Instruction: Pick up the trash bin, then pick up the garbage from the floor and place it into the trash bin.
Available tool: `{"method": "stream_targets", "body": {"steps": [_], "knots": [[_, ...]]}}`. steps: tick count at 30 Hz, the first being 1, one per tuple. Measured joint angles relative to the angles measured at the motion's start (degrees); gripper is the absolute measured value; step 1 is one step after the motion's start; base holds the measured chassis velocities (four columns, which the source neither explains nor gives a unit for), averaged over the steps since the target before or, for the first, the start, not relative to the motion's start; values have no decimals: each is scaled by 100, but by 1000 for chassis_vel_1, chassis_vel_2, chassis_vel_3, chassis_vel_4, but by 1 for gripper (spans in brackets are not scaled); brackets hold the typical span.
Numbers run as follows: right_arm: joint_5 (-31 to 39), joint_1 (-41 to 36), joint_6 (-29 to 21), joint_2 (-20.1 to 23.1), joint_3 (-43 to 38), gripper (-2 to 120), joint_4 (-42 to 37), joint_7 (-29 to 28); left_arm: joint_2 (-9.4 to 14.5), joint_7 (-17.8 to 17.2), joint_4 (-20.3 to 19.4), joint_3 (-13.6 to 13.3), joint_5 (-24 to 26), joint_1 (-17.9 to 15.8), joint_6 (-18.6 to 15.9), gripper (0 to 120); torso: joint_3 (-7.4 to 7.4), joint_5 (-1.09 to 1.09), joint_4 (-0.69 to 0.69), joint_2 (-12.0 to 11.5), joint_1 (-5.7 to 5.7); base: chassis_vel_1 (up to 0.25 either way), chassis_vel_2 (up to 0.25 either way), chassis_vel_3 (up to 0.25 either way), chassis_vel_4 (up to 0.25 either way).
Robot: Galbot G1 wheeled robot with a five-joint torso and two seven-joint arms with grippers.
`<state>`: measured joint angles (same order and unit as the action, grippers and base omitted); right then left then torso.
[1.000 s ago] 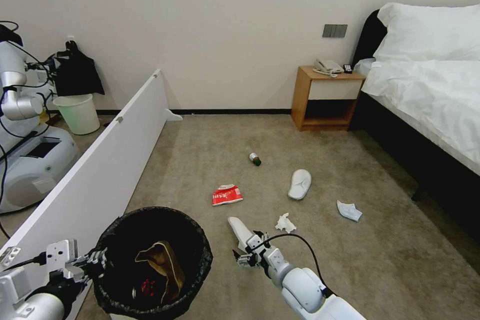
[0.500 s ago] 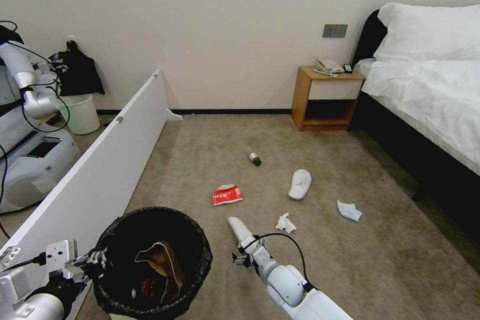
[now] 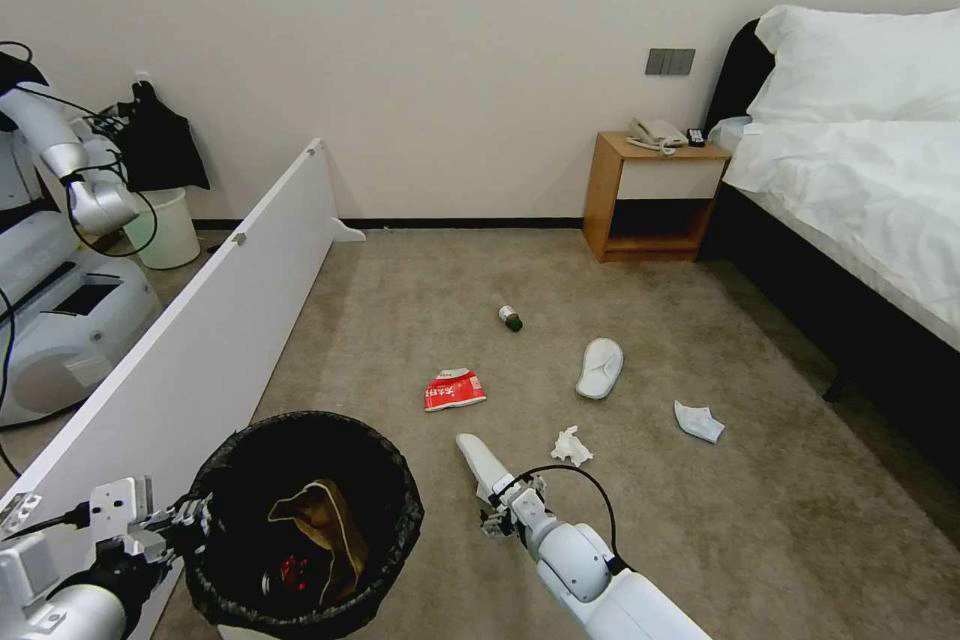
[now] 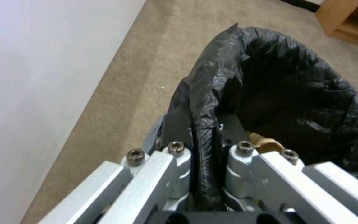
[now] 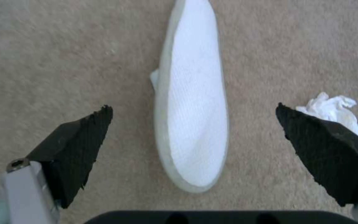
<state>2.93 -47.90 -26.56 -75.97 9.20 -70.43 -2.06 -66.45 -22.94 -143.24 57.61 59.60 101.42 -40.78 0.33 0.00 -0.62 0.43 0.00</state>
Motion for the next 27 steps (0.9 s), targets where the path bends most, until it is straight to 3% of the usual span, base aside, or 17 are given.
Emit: {"method": "stream_targets", "body": {"steps": [27], "knots": [[-469, 255, 15, -319, -133, 100, 789, 25, -23, 1, 0, 12, -1, 34, 0, 5, 0, 0, 0, 0, 0, 0, 0, 0, 0]]}}
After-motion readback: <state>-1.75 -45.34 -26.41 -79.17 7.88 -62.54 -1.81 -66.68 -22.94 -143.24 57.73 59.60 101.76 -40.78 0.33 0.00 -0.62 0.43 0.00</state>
